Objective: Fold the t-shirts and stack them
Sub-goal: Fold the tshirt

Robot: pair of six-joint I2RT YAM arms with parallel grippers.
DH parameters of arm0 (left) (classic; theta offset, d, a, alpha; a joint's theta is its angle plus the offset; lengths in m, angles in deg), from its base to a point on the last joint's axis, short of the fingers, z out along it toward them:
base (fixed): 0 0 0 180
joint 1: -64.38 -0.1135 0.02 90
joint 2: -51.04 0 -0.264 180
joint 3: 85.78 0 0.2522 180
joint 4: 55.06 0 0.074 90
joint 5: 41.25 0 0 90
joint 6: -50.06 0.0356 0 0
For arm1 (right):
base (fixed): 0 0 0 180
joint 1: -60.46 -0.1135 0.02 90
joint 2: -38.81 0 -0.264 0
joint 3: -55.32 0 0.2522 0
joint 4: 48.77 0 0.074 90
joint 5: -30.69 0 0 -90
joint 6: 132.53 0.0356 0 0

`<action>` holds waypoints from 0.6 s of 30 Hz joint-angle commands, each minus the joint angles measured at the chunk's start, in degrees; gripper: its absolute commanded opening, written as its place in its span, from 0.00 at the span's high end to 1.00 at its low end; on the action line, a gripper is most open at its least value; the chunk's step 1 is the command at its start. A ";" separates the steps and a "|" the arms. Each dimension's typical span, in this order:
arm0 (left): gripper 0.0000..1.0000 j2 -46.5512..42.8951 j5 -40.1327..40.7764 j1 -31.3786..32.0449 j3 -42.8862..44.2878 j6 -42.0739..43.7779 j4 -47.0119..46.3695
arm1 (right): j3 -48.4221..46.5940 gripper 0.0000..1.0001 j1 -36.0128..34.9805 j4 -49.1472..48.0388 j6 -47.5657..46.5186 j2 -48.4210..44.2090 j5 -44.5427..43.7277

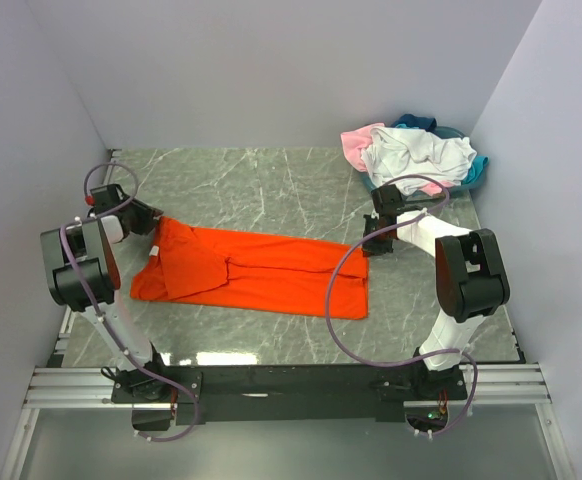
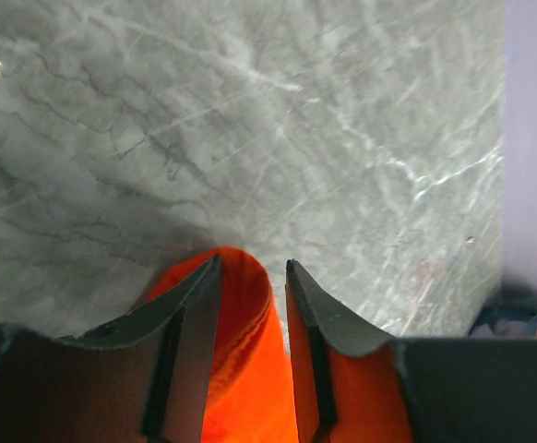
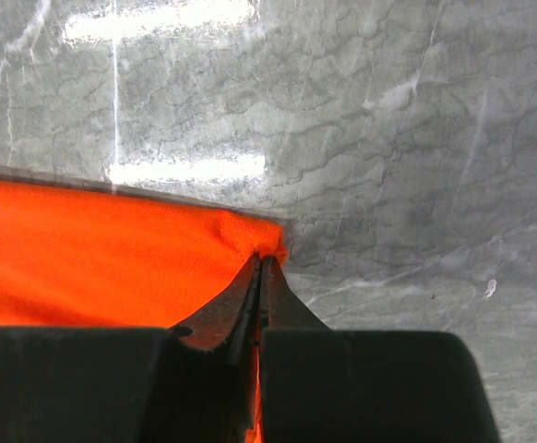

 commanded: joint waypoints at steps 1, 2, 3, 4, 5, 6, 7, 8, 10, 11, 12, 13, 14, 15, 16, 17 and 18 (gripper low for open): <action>0.60 1.63 -1.15 0.92 2.83 1.65 0.55 | -1.52 1.00 0.28 1.59 -0.35 0.85 0.45; 0.60 1.81 -0.98 1.18 3.01 1.74 0.82 | -1.34 1.00 0.37 1.50 -0.35 0.85 0.53; 0.60 2.07 -0.98 1.54 3.10 1.74 0.82 | -1.34 1.00 0.28 1.59 -0.35 0.94 0.53; 0.60 2.16 -0.98 1.63 3.10 1.65 0.82 | -1.25 1.00 0.37 1.59 -0.27 0.85 0.53; 0.60 2.25 -0.98 1.71 3.01 1.56 0.56 | -1.25 1.00 0.28 1.59 -0.27 0.76 0.53; 0.60 2.25 -0.89 1.80 2.75 1.47 0.38 | -1.25 1.00 0.28 1.50 -0.27 0.76 0.53; 0.60 2.16 -0.98 1.98 2.66 1.39 0.29 | -1.25 1.00 0.28 1.41 -0.35 0.76 0.53; 0.60 2.07 -0.89 1.98 2.31 1.39 0.12 | -1.25 1.00 0.28 1.50 -0.44 0.76 0.53; 0.61 1.98 -0.80 1.98 2.13 1.39 0.03 | -1.25 1.00 0.37 1.50 -0.44 0.85 0.62; 0.63 1.90 -0.89 1.98 2.13 1.39 -0.06 | -1.17 1.00 0.37 1.41 -0.35 1.03 0.62; 0.64 1.90 -0.98 2.07 1.87 1.39 -0.23 | -1.17 1.00 0.28 1.41 -0.35 0.94 0.71; 0.66 1.81 -1.06 2.07 1.78 1.30 -0.41 | -1.08 1.00 0.37 1.41 -0.35 0.94 0.80; 0.72 1.81 -1.06 2.07 1.69 1.39 -0.50 | -1.08 1.00 0.37 1.33 -0.35 0.94 0.80; 0.76 1.72 -1.15 2.07 1.60 1.39 -0.67 | -1.08 1.00 0.37 1.33 -0.35 1.03 0.71; 0.80 1.72 -1.41 2.07 1.69 1.39 -0.76 | -0.99 1.00 0.37 1.50 -0.35 0.94 0.71; 0.86 1.81 -1.42 1.98 1.78 1.30 -0.85 | -0.99 1.00 0.37 1.41 -0.27 0.94 0.71; 0.89 1.81 -1.50 2.07 1.87 1.30 -0.85 | -0.90 1.00 0.28 1.50 -0.27 0.85 0.62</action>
